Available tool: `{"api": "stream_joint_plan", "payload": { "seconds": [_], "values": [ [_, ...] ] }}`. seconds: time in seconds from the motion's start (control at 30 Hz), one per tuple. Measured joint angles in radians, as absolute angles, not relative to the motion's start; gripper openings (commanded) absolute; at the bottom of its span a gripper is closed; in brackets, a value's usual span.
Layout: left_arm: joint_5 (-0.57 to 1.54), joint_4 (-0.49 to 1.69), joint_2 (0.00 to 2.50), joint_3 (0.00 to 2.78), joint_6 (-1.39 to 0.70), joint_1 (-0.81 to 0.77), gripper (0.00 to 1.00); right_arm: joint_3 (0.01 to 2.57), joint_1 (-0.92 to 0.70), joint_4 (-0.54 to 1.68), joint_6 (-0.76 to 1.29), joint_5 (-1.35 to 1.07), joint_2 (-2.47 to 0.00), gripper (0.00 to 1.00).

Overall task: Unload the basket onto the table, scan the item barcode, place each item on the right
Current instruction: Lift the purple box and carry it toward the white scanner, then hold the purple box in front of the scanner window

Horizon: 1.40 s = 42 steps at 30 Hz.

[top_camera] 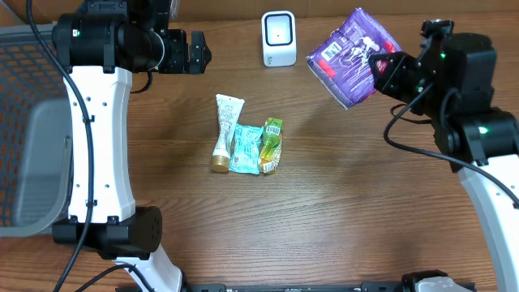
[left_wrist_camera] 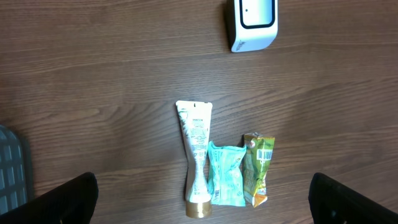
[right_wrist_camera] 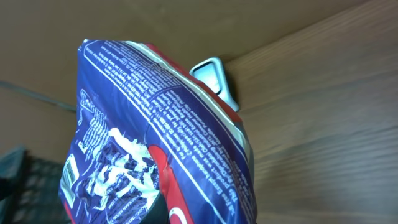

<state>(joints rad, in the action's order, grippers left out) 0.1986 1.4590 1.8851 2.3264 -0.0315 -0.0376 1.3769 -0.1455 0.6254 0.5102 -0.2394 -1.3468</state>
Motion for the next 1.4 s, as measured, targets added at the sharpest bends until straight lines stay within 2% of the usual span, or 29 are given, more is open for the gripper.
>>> {"api": "stream_joint_plan", "payload": {
  "seconds": [0.13,0.3,0.4,0.6,0.8,1.03,1.17,1.4],
  "values": [
    [0.199,1.459,1.885,2.326,-0.031,-0.038,1.0,1.406,-0.216,0.594,0.447,-0.097,-1.423,0.04],
    [0.199,1.459,1.885,2.326,-0.031,-0.038,1.0,1.442,-0.385,0.438,0.305,0.228,-1.554,0.04],
    [0.199,1.459,1.885,2.326,-0.031,-0.038,1.0,1.445,-0.479,0.271,0.156,0.448,-1.649,0.04],
    [0.199,1.459,1.885,2.326,-0.031,-0.038,1.0,1.452,-0.529,-0.1,-0.243,0.686,-1.855,0.04],
    [0.199,1.459,1.885,2.326,-0.031,-0.038,1.0,1.455,-0.527,-0.482,-0.677,0.756,-2.037,0.04],
    [0.199,1.459,1.885,2.326,-0.031,-0.038,1.0,1.455,-0.527,-0.695,-1.081,0.682,-2.165,0.04],
    [0.199,1.459,1.885,2.326,-0.031,-0.038,1.0,1.455,-0.527,-0.836,-1.215,0.623,-2.241,0.04],
    [0.199,1.459,1.885,2.326,-0.031,-0.038,1.0,1.515,-0.525,-0.828,-1.321,0.541,-2.326,0.04]
  ]
}}
